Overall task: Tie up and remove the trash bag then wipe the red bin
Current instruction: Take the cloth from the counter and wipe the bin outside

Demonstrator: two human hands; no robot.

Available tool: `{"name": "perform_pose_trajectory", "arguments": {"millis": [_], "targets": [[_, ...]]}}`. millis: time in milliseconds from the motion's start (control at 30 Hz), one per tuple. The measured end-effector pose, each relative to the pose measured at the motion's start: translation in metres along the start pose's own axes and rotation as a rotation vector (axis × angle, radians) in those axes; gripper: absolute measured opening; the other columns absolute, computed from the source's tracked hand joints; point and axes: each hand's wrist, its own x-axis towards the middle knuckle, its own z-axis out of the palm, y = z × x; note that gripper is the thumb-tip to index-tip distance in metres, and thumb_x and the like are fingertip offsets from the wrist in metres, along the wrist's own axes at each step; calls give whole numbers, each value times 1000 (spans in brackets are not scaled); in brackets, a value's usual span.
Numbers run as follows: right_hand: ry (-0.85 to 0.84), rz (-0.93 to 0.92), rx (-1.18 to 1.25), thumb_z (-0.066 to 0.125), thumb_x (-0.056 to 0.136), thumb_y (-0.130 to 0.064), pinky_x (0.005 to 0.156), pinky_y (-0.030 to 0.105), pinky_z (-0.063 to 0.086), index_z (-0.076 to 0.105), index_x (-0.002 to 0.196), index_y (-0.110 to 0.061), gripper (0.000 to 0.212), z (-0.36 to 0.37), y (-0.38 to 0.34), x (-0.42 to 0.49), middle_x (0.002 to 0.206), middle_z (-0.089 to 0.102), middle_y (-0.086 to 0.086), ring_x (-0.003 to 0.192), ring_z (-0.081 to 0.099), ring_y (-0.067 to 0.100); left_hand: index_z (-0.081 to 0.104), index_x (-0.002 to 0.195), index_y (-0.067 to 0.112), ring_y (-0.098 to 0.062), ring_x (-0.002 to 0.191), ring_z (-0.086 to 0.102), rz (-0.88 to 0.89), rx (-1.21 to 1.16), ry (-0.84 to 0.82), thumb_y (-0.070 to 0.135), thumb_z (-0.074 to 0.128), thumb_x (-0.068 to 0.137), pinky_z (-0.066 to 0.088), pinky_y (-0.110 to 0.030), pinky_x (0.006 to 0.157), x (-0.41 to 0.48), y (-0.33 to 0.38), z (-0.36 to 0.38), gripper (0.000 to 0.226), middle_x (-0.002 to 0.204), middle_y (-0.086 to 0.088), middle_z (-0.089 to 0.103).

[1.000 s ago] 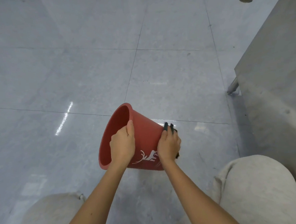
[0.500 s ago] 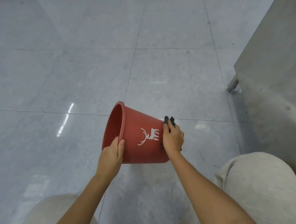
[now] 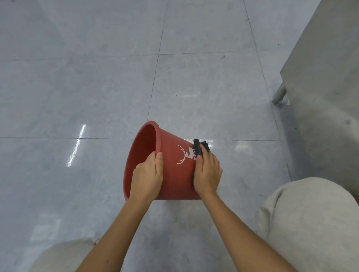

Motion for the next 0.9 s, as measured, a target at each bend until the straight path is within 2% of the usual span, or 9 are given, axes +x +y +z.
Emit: {"name": "perform_pose_trajectory", "arguments": {"millis": [100,167,300,400,500,567,733,800,900], "targets": [[-86,361,78,29,100,-30,111,44,28,46,141,-32,44,-8,12,31,148,47,-4,135,38,22,52,82,21,-19,61,57,-7,-28,-22,55,9,93,45,-36,61,7,10,2,56,65,7,58],[-117,419,169,30,98,-29,111,45,26,50,137,-35,44,-12,3,40,147,48,-4,135,38,22,53,83,24,-23,66,60,-13,-42,-47,59,5,90,45,-38,65,11,16,5,60,69,5,61],[-93,-154,338,33,94,-24,111,33,32,52,137,-30,47,-16,-37,9,146,49,-6,133,44,13,40,63,34,-8,53,52,15,-53,-49,53,10,94,35,-32,55,19,19,5,48,53,10,49],[-200,-363,456,35,99,-24,112,31,33,50,139,-23,42,-12,-60,0,142,52,-3,131,45,12,36,59,36,-5,48,49,43,-68,-35,45,15,97,31,-25,50,24,8,-1,44,50,12,46],[-264,-274,308,32,102,-25,110,38,36,44,143,-24,43,-8,-79,28,144,51,3,131,45,21,34,60,36,-7,48,47,86,-48,-81,46,15,96,32,-28,52,18,-4,-6,42,49,10,43],[-353,-155,203,28,102,-33,108,40,37,47,141,-29,44,-8,-87,52,144,51,1,130,47,23,33,60,37,-7,45,48,126,-36,-80,48,14,96,28,-19,48,7,-6,-7,42,46,9,39],[-633,-45,106,27,81,-55,95,41,47,68,114,-23,62,-21,-80,92,123,67,11,105,62,26,38,71,32,-4,39,40,226,24,-126,49,10,95,24,-13,44,-14,4,-6,41,45,13,33],[-617,35,69,27,75,-64,92,43,49,71,103,-16,70,-24,-60,91,113,69,15,102,63,32,40,75,27,-5,40,39,194,57,-123,47,9,98,25,-19,46,-13,6,-6,44,46,13,34],[-475,180,-24,31,94,-58,93,41,46,69,101,-16,56,-20,-10,75,114,68,10,104,61,31,39,76,27,-4,39,38,154,48,-98,46,11,93,20,-12,45,-8,10,-9,38,46,16,32]]}}
